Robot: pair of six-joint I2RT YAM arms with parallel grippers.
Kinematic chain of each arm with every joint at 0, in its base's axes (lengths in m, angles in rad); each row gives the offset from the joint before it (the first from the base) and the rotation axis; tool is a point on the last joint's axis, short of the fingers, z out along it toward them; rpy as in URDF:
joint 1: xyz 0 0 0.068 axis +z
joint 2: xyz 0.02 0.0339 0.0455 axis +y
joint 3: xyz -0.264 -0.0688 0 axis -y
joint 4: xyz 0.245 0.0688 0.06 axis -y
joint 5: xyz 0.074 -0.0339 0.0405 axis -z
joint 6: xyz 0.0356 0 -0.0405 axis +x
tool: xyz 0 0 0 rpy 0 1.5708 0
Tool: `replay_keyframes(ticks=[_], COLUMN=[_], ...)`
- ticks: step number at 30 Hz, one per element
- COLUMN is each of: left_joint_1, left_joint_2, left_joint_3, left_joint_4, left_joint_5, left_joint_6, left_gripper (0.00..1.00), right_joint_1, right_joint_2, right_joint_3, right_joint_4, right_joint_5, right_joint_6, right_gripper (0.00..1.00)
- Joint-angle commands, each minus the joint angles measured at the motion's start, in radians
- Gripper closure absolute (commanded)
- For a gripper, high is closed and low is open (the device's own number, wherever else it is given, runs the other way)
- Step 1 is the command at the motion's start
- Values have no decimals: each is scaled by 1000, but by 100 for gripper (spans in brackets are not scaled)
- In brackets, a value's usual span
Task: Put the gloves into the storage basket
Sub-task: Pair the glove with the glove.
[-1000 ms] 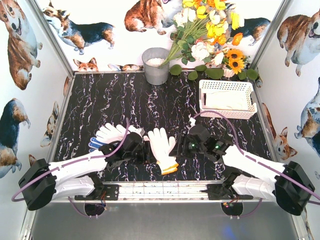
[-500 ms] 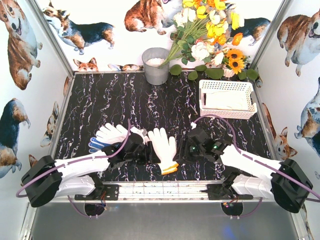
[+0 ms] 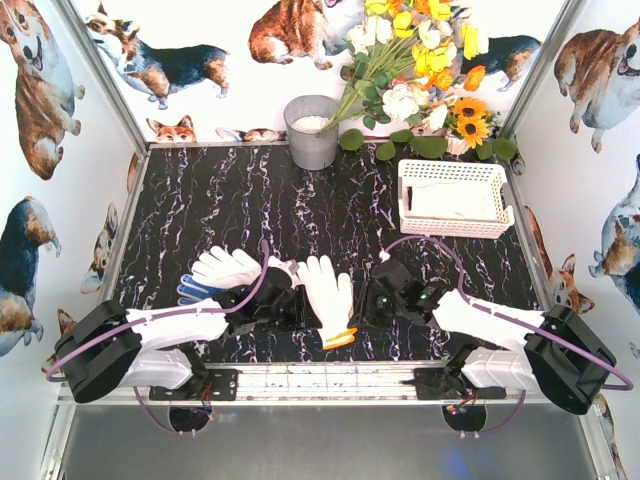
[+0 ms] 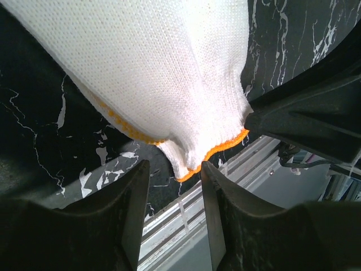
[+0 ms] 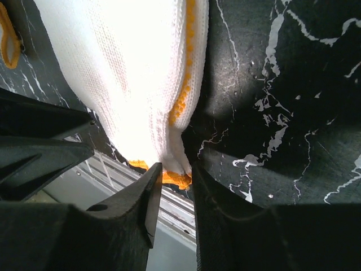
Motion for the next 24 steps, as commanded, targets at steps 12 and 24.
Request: replay_keyframes(ticks=[12,24], left_joint_1=[-6,-8], left_joint_2=[75,110], left_joint_3=[20,18], left_joint_4=[104,158], left_joint_5=[-12,13], left_joint_6=[-20,-34], left_gripper=[72,77], right_joint_1=[13,22], right_joint_2=[-22,-16], right_joint_3=[-9,-6], right_joint_4=[67,82], right_joint_5=[-30,-34], right_joint_6=[11,17], right_gripper=[86,87])
